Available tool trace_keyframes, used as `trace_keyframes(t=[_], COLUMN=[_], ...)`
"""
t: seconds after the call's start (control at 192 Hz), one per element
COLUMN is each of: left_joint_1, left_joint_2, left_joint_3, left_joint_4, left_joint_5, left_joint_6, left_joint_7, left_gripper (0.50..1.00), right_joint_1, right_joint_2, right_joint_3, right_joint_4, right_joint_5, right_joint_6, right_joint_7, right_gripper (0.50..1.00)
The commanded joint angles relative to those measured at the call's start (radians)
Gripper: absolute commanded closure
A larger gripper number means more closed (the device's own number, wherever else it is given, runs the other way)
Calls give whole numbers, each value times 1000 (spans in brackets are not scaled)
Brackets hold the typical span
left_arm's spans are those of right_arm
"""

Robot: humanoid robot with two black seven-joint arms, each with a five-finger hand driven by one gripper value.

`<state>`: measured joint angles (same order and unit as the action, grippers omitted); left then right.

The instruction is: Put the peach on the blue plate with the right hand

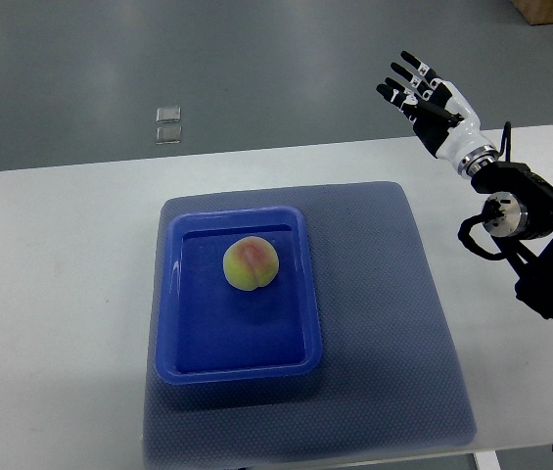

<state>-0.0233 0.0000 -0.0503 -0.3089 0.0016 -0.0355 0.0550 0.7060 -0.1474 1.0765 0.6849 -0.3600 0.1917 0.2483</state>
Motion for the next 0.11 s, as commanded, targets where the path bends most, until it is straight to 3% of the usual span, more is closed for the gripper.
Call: trace_keyframes(t=[0.0, 0.109], left_joint_1=[0, 0], left_joint_2=[0, 0], left_joint_3=[0, 0], left_joint_4=[-6, -13], left_joint_5=[0, 0], left_joint_6=[-1, 0], left_joint_7=[6, 26], left_gripper=[500, 500], right_joint_1=[-11, -11], right_joint_2=[9, 11], right_joint_3=[17, 16], right_joint_4=[-27, -44], right_joint_5=[62, 116], right_joint_6=[0, 8], right_joint_7=[2, 20], right_gripper=[583, 576])
